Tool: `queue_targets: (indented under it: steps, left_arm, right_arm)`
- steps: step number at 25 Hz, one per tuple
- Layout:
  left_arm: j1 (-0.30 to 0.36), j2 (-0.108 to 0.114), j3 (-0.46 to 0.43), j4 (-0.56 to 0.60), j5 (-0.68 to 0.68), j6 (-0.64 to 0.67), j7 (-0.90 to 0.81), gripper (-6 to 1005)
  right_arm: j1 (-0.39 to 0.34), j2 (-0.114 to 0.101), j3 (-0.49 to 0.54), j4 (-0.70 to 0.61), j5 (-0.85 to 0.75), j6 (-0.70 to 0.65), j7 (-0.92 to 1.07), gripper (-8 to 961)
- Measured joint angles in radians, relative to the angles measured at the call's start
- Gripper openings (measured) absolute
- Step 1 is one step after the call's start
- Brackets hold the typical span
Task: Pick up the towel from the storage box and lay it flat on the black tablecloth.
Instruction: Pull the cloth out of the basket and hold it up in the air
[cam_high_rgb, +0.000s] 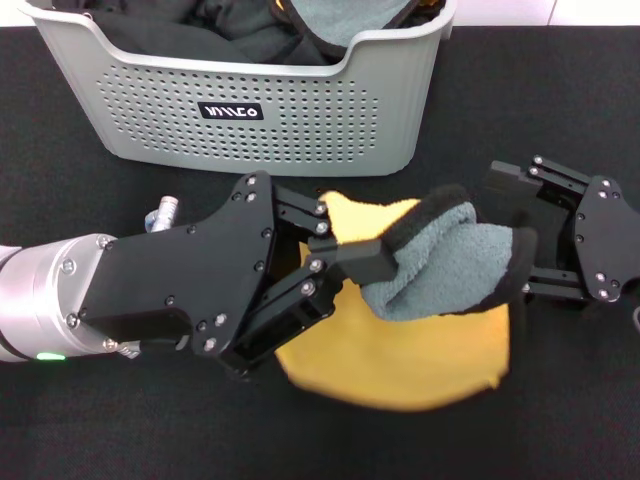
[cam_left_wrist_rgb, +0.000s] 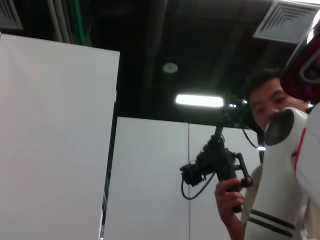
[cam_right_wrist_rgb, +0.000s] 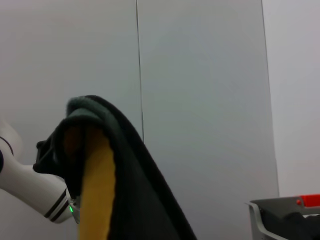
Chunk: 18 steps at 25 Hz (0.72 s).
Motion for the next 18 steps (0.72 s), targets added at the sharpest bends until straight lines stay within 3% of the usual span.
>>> queue_targets:
  steps: [8,18]
  left_arm:
    - [-0.005,0.005,-0.002,0.002,0.015,-0.001,0.024,33]
    - [-0.008,0.019,0.001,0.007,0.039,-0.001,0.025,36]
  right_arm:
    - [0.001,-0.001,-0.011,0.010,-0.016,0.034,-0.001,815]
    - [0.017,-0.003,-0.110,0.013,-0.023,0.091,0.001,815]
